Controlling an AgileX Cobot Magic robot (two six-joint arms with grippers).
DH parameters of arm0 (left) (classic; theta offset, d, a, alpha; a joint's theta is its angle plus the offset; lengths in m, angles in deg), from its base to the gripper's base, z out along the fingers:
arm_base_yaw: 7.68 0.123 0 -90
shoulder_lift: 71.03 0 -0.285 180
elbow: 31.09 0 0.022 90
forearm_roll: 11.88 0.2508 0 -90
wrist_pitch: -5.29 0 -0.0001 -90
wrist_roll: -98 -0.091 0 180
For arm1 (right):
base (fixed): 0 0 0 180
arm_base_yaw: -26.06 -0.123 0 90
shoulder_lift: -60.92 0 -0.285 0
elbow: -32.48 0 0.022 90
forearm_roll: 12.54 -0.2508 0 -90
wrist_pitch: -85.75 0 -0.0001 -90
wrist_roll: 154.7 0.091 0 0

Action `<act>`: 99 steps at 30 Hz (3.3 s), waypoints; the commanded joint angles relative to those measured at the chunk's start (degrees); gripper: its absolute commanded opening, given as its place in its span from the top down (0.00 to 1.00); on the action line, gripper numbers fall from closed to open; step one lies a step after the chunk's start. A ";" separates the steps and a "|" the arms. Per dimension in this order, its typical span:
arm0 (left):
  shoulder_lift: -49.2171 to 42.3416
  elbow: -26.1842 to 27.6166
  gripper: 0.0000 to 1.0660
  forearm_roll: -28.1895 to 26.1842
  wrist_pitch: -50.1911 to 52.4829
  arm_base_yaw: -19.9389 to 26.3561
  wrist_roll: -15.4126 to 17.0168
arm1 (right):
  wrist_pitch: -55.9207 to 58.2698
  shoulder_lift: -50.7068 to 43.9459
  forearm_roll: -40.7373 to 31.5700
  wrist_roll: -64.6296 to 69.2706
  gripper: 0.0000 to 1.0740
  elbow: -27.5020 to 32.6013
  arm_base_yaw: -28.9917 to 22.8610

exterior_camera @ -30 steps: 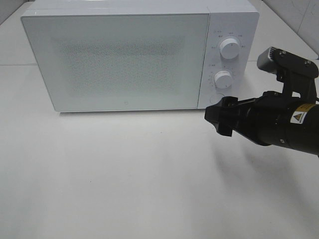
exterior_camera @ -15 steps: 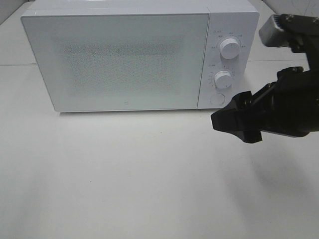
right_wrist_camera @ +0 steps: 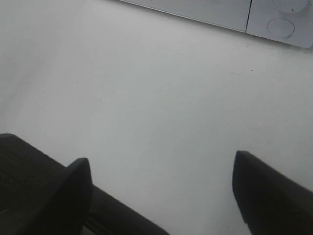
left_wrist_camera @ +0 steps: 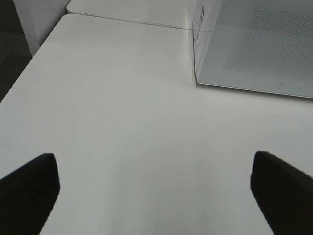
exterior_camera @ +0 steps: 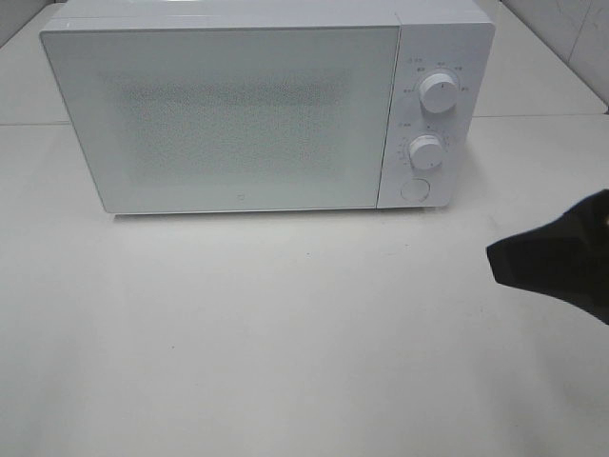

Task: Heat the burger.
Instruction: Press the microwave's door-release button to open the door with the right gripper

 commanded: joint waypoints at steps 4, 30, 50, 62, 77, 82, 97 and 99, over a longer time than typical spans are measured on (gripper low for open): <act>-1.03 0.06 0.06 0.00 -0.11 0.17 0.40 | 5.56 -4.93 0.40 0.00 0.29 -0.34 0.29; -1.03 0.06 0.06 0.00 -0.11 0.17 0.40 | 14.50 -38.16 3.44 4.87 0.29 2.75 23.38; -0.57 0.06 0.06 0.00 -0.11 0.17 0.40 | 18.51 -47.04 8.25 6.93 0.29 7.05 32.14; -0.46 0.06 0.06 0.00 -0.11 0.17 0.40 | 18.51 -47.04 8.19 6.93 0.29 6.99 32.14; -0.46 0.06 0.06 0.00 -0.11 0.17 0.40 | 11.40 -43.83 7.56 6.93 0.29 4.53 32.14; -0.46 0.06 0.06 0.00 -0.11 0.17 0.40 | 4.53 -39.99 7.85 6.93 0.29 4.58 32.14; -0.46 0.06 0.06 0.00 -0.11 0.17 0.40 | -12.26 -22.63 10.60 7.56 0.29 4.64 32.14; -0.46 0.06 0.06 0.00 -0.11 0.17 0.40 | -14.55 -19.65 11.12 7.62 0.29 4.64 32.14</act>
